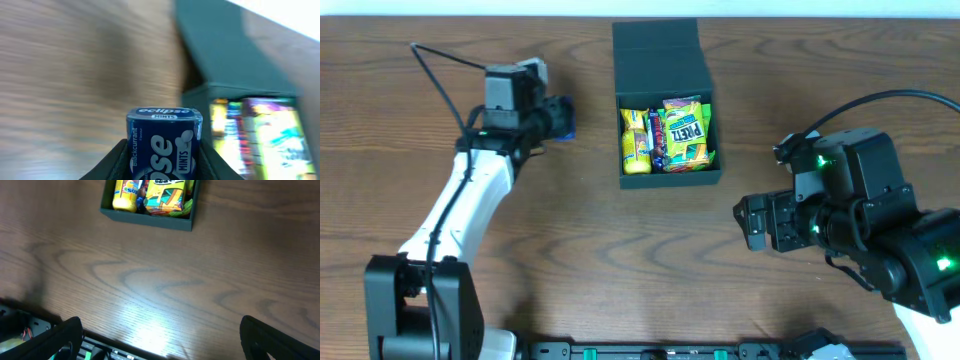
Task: Pack container
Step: 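Lift the Eclipse tin and carry it toward the box, then lower the Eclipse tin into the box and open the left gripper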
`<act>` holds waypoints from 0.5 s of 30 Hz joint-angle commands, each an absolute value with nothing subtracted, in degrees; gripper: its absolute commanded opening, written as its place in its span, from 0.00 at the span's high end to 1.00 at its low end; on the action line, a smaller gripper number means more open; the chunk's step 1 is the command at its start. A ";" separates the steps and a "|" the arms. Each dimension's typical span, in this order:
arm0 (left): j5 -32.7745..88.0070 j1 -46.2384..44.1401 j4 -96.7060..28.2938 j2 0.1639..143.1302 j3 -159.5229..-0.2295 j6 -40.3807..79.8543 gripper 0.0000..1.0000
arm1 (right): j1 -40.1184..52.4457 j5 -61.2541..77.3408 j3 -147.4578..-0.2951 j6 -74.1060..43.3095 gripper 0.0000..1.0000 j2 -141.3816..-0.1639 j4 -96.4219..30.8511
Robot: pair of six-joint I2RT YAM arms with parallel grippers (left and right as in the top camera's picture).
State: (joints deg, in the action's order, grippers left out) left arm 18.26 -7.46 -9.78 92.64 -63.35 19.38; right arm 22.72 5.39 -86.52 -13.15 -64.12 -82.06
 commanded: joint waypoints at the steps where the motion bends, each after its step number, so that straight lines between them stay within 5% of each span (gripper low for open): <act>1: 22.02 -12.25 -7.81 92.90 -64.38 26.83 0.94 | 22.15 5.39 -87.11 -12.58 0.01 -64.07 -82.11; 7: 17.19 -23.09 -1.76 94.83 -64.38 28.16 0.94 | 22.15 5.39 -87.11 -12.58 0.01 -64.10 -82.11; 15: 17.34 -26.72 2.66 100.97 -64.38 33.69 0.94 | 22.15 5.39 -87.09 -12.58 0.01 -64.10 -82.11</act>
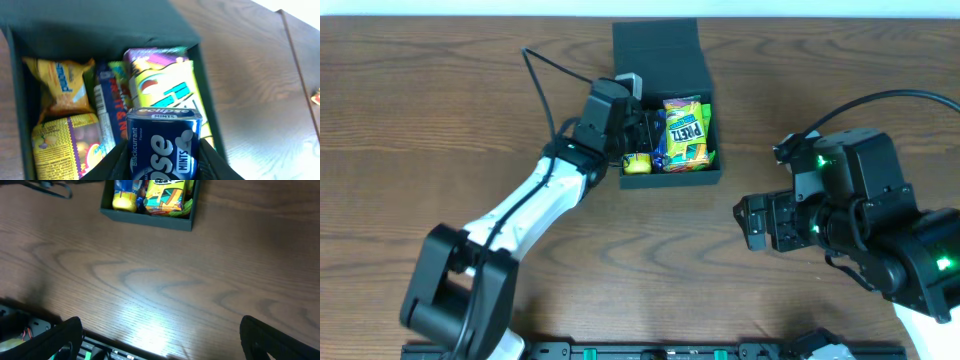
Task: Pack container
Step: 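Lower the Eclipse tin into the box and open the left gripper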
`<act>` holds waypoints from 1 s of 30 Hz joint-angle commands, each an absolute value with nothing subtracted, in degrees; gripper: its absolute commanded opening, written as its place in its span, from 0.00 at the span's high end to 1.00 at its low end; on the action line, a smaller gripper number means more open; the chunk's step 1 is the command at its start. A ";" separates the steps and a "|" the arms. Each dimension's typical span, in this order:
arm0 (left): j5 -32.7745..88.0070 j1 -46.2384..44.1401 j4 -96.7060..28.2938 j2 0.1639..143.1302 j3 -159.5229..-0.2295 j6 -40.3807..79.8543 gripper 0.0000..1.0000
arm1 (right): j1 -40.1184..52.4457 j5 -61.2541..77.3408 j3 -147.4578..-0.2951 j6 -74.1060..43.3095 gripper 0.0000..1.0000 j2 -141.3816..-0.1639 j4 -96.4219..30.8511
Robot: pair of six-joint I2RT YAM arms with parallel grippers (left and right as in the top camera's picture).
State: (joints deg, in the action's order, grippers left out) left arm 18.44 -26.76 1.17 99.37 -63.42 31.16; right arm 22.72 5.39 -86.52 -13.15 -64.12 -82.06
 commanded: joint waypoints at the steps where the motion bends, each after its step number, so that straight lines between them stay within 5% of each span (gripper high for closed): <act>1: 17.32 -26.70 3.40 101.51 -64.38 33.67 0.94 | 22.15 5.39 -87.09 -12.58 0.01 -64.10 -82.11; 12: 12.23 -26.65 6.50 105.65 -64.40 33.65 0.94 | 22.15 5.39 -87.11 -12.58 0.01 -64.10 -82.11; 13: 11.97 -26.65 6.81 105.65 -64.40 33.65 0.88 | 22.15 5.39 -87.09 -12.58 0.01 -64.10 -82.11; 17: 12.58 -26.65 8.93 105.62 -64.40 33.65 0.33 | 22.15 5.39 -87.09 -12.58 0.01 -64.07 -82.11; 20: 15.70 -26.65 10.17 105.62 -64.40 33.67 0.27 | 22.15 5.39 -87.11 -12.58 0.01 -64.07 -82.11; 30: 21.17 -26.55 9.50 102.43 -64.40 31.33 0.32 | 22.15 5.39 -87.11 -12.58 0.01 -64.07 -82.11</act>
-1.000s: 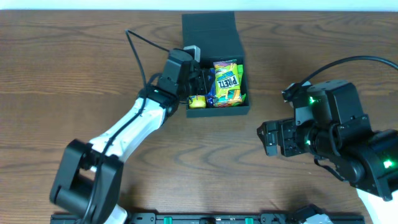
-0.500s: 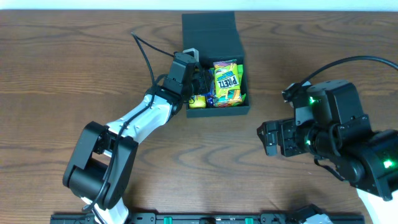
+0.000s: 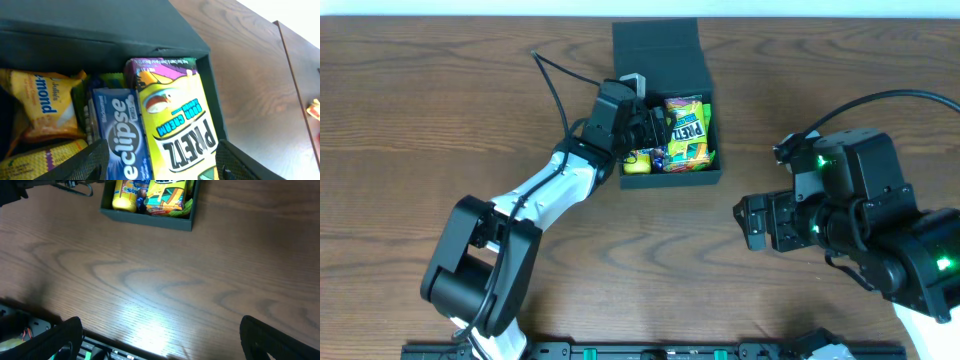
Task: Pack container
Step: 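Lower the Eclipse tin into the box and open the left gripper, then raise the left gripper out of the box and move both arms to the lid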
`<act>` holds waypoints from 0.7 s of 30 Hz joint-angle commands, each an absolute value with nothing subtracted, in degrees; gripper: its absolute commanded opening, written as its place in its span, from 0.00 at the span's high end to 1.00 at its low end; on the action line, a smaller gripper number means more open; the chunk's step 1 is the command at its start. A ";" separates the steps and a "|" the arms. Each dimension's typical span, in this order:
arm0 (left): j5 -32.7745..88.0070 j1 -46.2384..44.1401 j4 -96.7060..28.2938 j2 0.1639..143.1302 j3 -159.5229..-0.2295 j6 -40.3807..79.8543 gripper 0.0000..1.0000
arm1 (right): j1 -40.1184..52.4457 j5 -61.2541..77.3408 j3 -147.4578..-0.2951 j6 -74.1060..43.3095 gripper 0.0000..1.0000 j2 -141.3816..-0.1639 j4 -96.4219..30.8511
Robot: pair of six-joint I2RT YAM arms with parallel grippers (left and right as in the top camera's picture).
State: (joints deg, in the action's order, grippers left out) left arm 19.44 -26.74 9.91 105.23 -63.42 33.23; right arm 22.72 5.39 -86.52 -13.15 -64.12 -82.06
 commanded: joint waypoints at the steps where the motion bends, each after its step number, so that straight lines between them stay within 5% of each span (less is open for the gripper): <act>1: 21.02 -26.48 8.60 101.19 -64.40 29.71 0.32 | 22.15 5.39 -87.11 -12.58 0.01 -64.07 -82.11; 9: 19.55 -25.32 1.04 90.78 -64.40 12.64 0.39 | 22.15 5.39 -87.09 -12.58 0.01 -64.10 -82.11; 16: 13.56 -24.45 -4.75 86.67 -64.40 11.53 0.47 | 22.15 5.39 -87.11 -12.58 0.01 -64.10 -82.11; 21: 11.42 -23.57 -7.75 86.32 -64.40 11.29 0.81 | 22.15 6.00 -87.11 -14.13 0.01 -64.10 -82.08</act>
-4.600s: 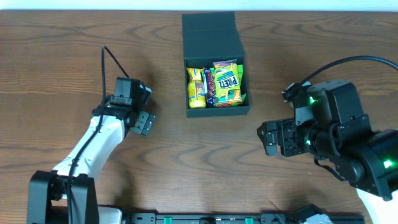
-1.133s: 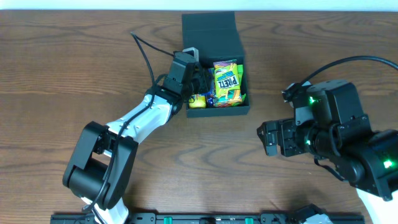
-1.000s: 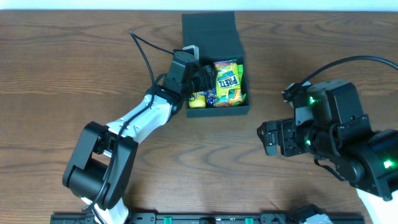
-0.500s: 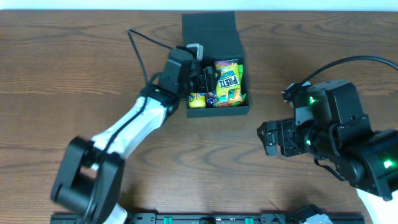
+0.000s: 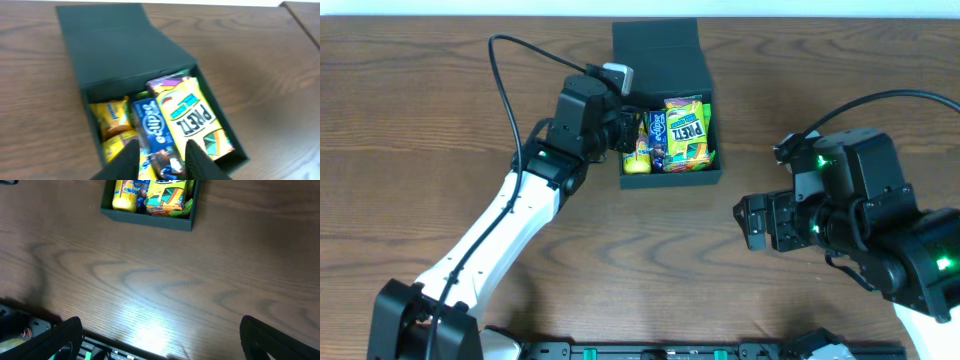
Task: Pack container
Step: 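Raise the left gripper out of the box and move both arms to the lid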
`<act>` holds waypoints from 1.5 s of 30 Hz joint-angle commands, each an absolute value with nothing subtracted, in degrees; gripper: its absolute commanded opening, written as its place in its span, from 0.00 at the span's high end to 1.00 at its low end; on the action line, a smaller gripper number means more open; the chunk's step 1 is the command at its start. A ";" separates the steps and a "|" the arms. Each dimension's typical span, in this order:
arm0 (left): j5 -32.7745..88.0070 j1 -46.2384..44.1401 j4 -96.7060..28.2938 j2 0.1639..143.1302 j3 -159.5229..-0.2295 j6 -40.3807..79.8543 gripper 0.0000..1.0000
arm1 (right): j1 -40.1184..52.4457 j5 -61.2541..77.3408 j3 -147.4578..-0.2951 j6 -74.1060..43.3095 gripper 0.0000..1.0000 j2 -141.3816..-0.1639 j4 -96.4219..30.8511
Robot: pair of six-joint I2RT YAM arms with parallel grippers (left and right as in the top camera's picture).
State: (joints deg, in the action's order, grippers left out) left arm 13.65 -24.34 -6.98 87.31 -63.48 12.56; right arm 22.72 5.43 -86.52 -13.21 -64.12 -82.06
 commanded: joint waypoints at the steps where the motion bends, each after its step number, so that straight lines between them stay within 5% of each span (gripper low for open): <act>1: 11.40 -23.18 -8.23 86.30 -64.40 11.29 0.84 | 22.15 6.79 -87.11 -15.18 0.01 -64.10 -82.08; 3: 11.38 -22.68 -8.88 86.28 -64.40 11.27 0.94 | 22.15 7.14 -87.11 -16.32 0.01 -64.10 -82.06; 14: 11.20 -17.26 -8.82 86.24 -64.40 12.27 0.94 | 22.15 2.92 -87.05 -16.27 0.05 -65.82 -69.49; 17: 11.79 -15.27 -6.98 86.39 -64.40 14.41 0.94 | 22.13 0.64 -87.00 -16.29 0.39 -68.79 -66.26; 20: 13.28 -12.97 -2.46 87.50 -64.40 15.07 0.94 | 21.87 0.14 -87.00 -17.06 0.88 -74.83 -61.76; 21: 13.72 -12.58 -1.30 88.01 -64.40 15.16 0.94 | 21.56 0.14 -87.00 -17.72 0.96 -76.49 -60.71; 31: 20.86 -8.93 2.55 102.63 -73.03 18.06 0.94 | 14.15 1.78 -87.00 -20.82 0.98 -94.72 -48.16; 45: 29.34 -5.39 -16.19 135.52 -112.03 23.42 0.94 | 1.26 25.04 -88.01 -28.80 0.98 -118.56 -22.61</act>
